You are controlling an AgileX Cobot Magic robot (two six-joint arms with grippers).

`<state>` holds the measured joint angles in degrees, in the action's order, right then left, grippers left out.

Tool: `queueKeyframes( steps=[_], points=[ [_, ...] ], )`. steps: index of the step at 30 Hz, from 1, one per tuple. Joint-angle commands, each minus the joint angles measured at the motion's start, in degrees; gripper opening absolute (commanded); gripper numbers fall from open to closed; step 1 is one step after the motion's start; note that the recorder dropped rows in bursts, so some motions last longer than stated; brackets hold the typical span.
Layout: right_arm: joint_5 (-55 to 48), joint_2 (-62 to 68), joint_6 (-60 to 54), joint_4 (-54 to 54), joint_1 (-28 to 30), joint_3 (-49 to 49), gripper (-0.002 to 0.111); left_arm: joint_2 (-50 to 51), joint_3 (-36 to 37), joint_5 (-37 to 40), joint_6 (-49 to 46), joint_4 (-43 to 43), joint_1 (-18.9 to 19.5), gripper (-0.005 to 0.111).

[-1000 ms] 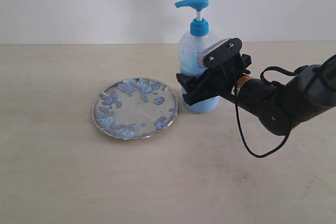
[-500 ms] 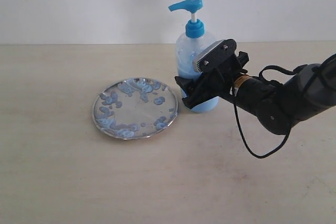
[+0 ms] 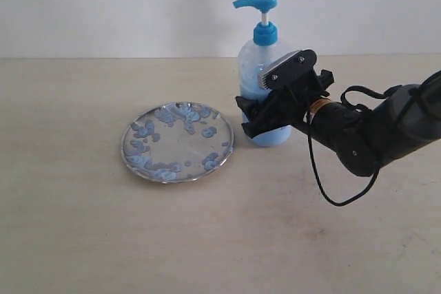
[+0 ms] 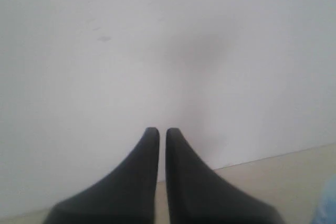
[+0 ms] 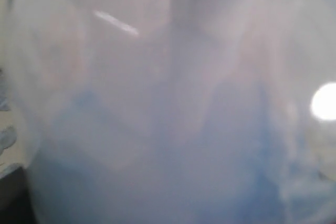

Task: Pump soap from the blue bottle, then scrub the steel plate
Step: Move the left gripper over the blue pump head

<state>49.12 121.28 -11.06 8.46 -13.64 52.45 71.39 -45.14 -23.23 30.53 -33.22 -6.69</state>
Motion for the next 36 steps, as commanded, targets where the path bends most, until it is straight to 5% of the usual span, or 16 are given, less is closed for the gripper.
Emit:
queueKeyframes(
  steps=[1, 15, 36],
  points=[
    [-7.4, 1.2, -2.8, -3.6, 0.3, -0.8, 0.000, 7.2, -7.9, -4.1, 17.9, -20.9, -4.4, 0.004],
    [-15.2, 1.2, -2.8, -3.3, 0.2, 4.8, 0.000, 20.4, -24.4, -8.0, 18.9, -32.1, -14.8, 0.004],
    [-20.9, 1.2, -6.2, -2.0, -4.2, 5.0, 0.000, 26.2, -25.8, -10.0, 16.5, -37.0, -17.1, 0.004]
  ],
)
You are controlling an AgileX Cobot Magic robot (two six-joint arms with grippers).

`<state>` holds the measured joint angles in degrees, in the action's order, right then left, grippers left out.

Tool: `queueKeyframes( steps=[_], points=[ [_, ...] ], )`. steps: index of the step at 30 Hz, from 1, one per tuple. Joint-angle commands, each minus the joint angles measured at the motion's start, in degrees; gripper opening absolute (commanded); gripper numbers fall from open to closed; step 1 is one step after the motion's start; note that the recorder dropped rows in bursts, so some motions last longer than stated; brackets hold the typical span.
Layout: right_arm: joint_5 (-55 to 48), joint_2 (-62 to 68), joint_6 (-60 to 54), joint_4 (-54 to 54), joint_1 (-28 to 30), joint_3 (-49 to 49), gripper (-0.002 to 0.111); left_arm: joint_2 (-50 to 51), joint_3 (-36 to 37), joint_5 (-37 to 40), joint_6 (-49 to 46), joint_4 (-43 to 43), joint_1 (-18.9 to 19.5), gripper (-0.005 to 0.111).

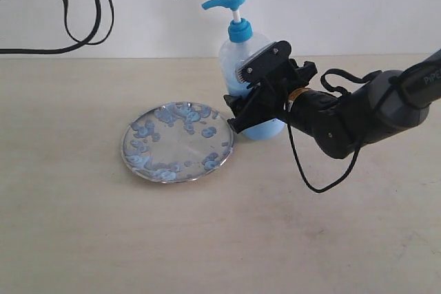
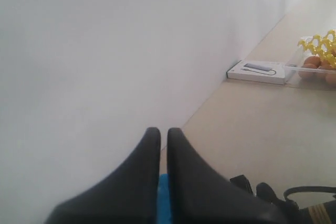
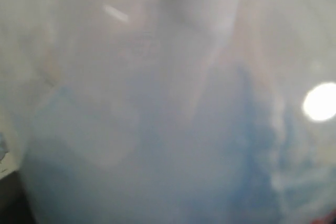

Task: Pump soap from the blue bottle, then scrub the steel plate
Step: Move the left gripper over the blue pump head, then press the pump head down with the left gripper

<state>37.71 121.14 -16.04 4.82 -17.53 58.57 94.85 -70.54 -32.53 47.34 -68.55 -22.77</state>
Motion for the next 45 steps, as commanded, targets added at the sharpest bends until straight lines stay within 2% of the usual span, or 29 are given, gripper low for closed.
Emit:
queueKeyframes(
  steps=[1, 9, 20, 29, 36, 40, 45],
  points=[
    [-9.6, 1.4, -1.2, 1.7, -0.3, -1.2, 0.000, 3.5, -0.4, -0.7, -0.3, -2.2, -1.1, 0.004],
    [-9.7, 1.4, -1.2, 1.7, -0.3, -1.2, 0.000, 6.1, -1.1, -2.1, -1.0, -2.8, -2.7, 0.004],
    [-9.7, 1.4, -1.2, 2.1, -0.3, -1.2, 0.000, 10.2, -7.3, -0.4, -1.1, -2.8, -2.7, 0.004],
    [-9.7, 1.4, -1.5, 2.1, -0.3, -1.2, 0.000, 13.5, -12.0, 4.0, -2.0, -2.8, -2.7, 0.004],
    [-9.7, 1.4, -1.5, 2.1, -0.3, -1.2, 0.000, 13.5, -12.5, 6.9, -1.9, -3.1, -2.7, 0.004],
    [-9.7, 1.4, -1.5, 2.1, -0.3, -1.2, 0.000, 13.5, -12.5, 6.9, 1.4, -3.9, -2.7, 0.004],
    [-9.7, 1.4, -1.5, 2.1, -0.3, -1.2, 0.000, 13.5, -12.5, 5.4, 7.8, -11.1, -2.7, 0.004]
  ],
)
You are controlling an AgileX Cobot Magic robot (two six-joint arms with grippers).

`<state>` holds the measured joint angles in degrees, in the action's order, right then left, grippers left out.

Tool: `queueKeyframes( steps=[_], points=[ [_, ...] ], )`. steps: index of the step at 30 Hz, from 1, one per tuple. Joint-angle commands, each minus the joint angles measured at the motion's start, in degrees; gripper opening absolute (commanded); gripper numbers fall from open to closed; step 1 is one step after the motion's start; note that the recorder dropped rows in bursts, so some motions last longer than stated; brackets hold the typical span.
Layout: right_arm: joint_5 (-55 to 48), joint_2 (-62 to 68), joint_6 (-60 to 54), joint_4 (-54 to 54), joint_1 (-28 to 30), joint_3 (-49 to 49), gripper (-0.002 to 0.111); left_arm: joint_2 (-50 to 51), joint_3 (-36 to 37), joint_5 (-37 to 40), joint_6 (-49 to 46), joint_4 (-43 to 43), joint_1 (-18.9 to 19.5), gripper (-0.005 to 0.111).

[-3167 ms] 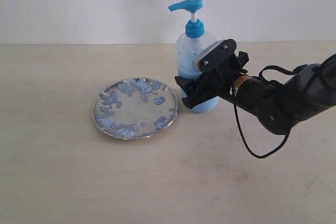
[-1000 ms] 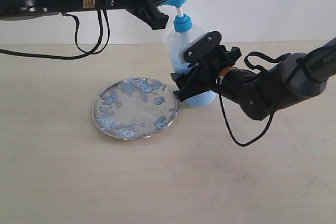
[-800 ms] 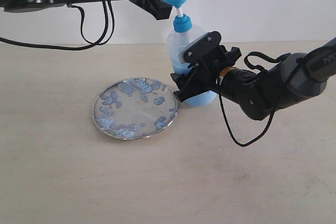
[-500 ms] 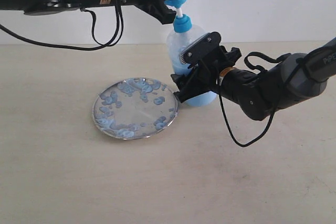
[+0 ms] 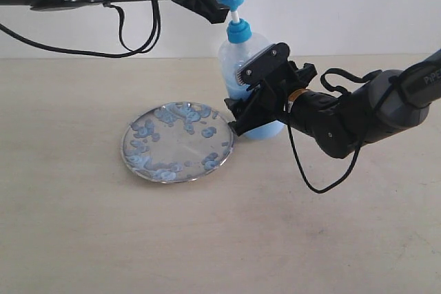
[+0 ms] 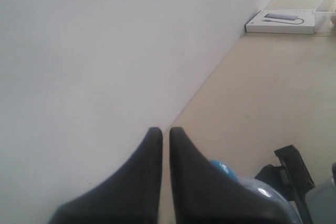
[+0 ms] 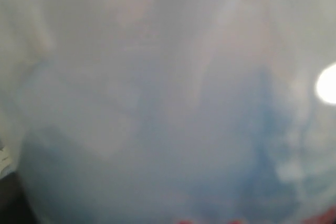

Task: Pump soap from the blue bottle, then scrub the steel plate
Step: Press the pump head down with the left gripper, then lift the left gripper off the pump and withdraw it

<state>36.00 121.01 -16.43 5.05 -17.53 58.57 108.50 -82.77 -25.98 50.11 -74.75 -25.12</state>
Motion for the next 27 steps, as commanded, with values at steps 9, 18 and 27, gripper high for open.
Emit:
queueKeyframes(
  steps=[9, 18, 27],
  points=[
    [-8.0, 1.5, -1.1, 1.9, -0.3, -1.2, 0.000, -0.1, 0.2, -1.1, 12.5, -11.9, -0.3, 0.004],
    [-7.9, 1.5, -1.1, 1.9, -0.3, -1.2, 0.000, 3.5, 2.1, -3.1, 12.6, -13.6, -0.3, 0.004],
    [-7.9, 1.5, -1.1, 1.9, -0.3, -1.2, 0.000, 9.2, 2.1, -3.1, 16.1, -16.7, -0.3, 0.004]
  ],
)
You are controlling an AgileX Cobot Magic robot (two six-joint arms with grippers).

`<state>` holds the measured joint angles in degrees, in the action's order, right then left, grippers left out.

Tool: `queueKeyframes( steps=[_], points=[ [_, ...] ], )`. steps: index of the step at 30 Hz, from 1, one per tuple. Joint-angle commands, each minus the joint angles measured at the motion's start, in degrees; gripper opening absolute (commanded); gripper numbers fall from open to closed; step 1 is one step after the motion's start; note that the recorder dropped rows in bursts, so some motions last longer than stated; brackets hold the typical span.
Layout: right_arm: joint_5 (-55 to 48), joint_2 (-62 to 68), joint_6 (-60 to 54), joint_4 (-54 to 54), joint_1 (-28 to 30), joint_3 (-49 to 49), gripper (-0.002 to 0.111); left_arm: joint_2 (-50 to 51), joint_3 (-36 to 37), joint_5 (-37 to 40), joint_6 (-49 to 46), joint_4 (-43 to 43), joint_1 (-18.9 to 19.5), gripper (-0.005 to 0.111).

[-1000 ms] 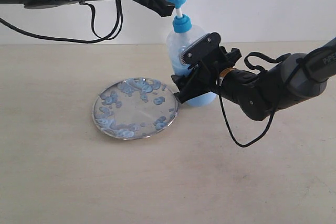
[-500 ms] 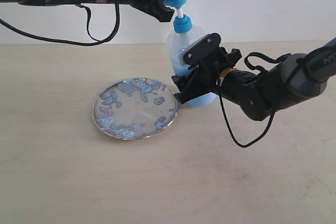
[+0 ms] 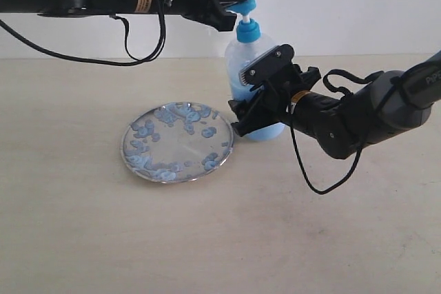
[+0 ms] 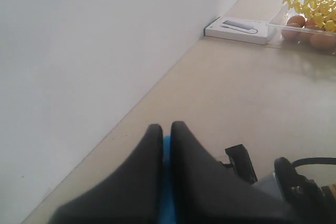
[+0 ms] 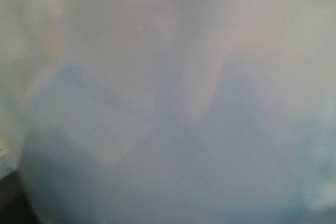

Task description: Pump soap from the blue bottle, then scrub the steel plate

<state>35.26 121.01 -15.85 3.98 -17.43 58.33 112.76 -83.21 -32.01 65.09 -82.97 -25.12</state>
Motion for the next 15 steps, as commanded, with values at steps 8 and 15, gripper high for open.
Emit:
queueKeyframes(
  steps=[8, 15],
  points=[
    [-7.1, 1.5, -0.5, 2.0, -0.4, -0.9, 0.000, -3.1, 0.9, 0.4, -13.5, 15.6, -0.3, 0.004],
    [-5.7, 1.5, 1.0, 2.0, -0.4, -0.9, 0.005, -15.9, 4.7, -0.1, -14.3, 20.9, -0.3, 0.004]
  ],
)
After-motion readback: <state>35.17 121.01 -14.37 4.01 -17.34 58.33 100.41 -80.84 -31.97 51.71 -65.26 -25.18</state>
